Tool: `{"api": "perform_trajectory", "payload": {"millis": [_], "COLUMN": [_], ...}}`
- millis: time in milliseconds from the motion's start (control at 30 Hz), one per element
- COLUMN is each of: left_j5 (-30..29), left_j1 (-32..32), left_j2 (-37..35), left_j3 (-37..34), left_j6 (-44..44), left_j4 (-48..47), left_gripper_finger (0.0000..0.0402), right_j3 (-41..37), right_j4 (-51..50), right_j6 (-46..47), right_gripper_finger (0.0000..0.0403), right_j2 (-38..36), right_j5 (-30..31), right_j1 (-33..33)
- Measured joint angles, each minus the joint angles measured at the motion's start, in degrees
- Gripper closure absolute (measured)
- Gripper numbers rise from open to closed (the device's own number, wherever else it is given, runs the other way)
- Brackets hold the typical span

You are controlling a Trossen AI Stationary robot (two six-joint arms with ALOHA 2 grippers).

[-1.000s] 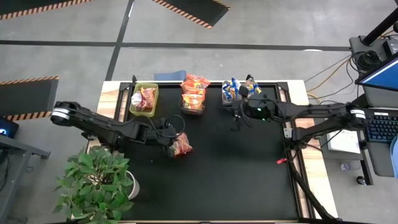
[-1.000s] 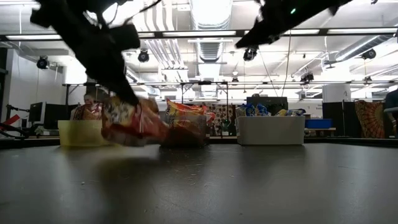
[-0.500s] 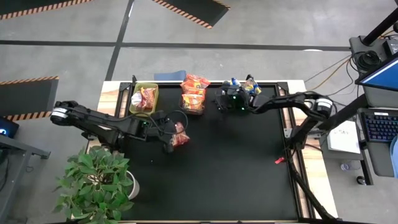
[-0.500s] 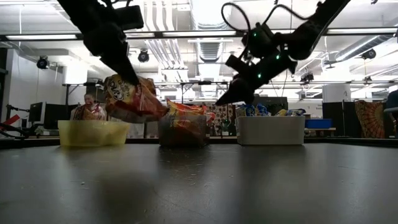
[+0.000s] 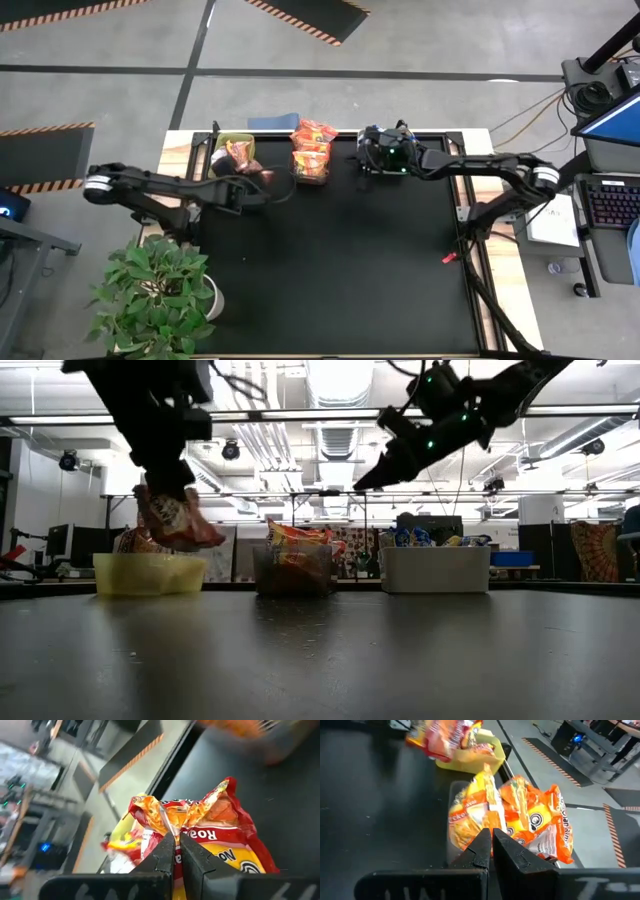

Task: Sort Maruchan noodles
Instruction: Put the red noodle pack into the yellow bin

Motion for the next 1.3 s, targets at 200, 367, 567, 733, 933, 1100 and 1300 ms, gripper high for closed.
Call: {"api": "perform_trajectory", "payload": {"millis": [200, 367, 567, 733, 933, 1100, 1300], "left_j5": [-4.43, -9.23, -15.83, -16.79, -16.77, -15.63, -15.86], "left_j1": [4.75, 8.17, 12.09, 15.07, 16.11, 16.11, 16.29], "left_j2": [1.22, 1.21, 2.75, 6.08, 11.55, 15.67, 19.84], "left_j3": [0.02, 0.59, 0.38, 0.39, 0.48, 1.54, 2.08], "left_j6": [4.79, 6.59, 12.2, 16.4, 18.19, 16.73, 16.7], "left_j4": [-0.69, -1.3, -1.39, -1.32, -1.25, -1.27, -3.88], "left_gripper_finger": [0.0401, 0.0401, 0.0401, 0.0401, 0.0401, 0.0401, 0.0401], "right_j3": [-0.04, -0.04, -0.04, -0.04, -0.04, -0.04, -0.04], "right_j4": [-1.94, -1.91, -1.84, -1.85, -1.87, -1.87, -1.95], "right_j6": [0.03, -0.66, -0.92, -0.98, -0.96, -1.01, -1.04], "right_gripper_finger": [0.0394, 0.0394, 0.0394, 0.0394, 0.0394, 0.0394, 0.0394], "right_j2": [-1.16, -1.1, -1.12, -1.12, -1.12, -1.12, -1.12], "right_j5": [-0.23, -0.2, -0.19, -0.17, -0.16, -0.12, -0.08], "right_j1": [0.53, 0.53, 0.51, 0.5, 0.5, 0.5, 0.5]}}
